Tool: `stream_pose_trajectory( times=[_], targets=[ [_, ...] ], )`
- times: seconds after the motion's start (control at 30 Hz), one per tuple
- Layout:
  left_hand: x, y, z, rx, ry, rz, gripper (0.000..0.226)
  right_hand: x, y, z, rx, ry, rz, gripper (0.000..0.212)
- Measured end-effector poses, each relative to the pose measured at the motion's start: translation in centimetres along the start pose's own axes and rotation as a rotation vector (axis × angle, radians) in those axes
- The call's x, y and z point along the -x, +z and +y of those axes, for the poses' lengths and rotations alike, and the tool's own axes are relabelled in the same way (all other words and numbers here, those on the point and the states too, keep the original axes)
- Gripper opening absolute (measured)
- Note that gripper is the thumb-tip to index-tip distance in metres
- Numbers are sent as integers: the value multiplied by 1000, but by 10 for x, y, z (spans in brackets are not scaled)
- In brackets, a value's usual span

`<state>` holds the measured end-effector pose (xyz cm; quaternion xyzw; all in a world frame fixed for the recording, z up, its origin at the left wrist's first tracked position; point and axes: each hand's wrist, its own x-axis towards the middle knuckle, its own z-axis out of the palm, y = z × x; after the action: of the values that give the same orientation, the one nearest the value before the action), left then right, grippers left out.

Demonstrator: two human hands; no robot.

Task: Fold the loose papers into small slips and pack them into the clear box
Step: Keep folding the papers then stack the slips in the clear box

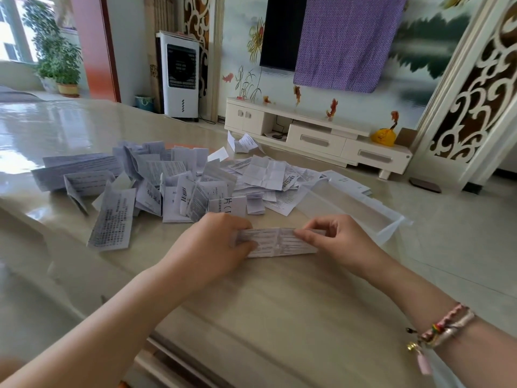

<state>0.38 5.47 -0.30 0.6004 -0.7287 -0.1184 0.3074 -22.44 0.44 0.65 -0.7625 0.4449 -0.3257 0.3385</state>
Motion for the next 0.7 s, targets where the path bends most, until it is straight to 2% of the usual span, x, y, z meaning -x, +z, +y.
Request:
stream_pose_trajectory(
  times=[0.1,0.2,0.27,0.47,0.7],
  targets=[
    [-2,6,-1,89,-53,36,30,-11,7,3,11,143,44,36],
    [-4,11,-2,85,-123,84,28,-21,17,4,88,208,92,33],
    [-5,16,0,19,-160,122,19,-26,22,5,194,199,131,30],
    [-4,29,6,-339,-136,141,16,-26,33,4,530,161,125,21],
    [-3,27,10,-431,-155,149,15,-21,38,2,667,75,141,18]
  ],
)
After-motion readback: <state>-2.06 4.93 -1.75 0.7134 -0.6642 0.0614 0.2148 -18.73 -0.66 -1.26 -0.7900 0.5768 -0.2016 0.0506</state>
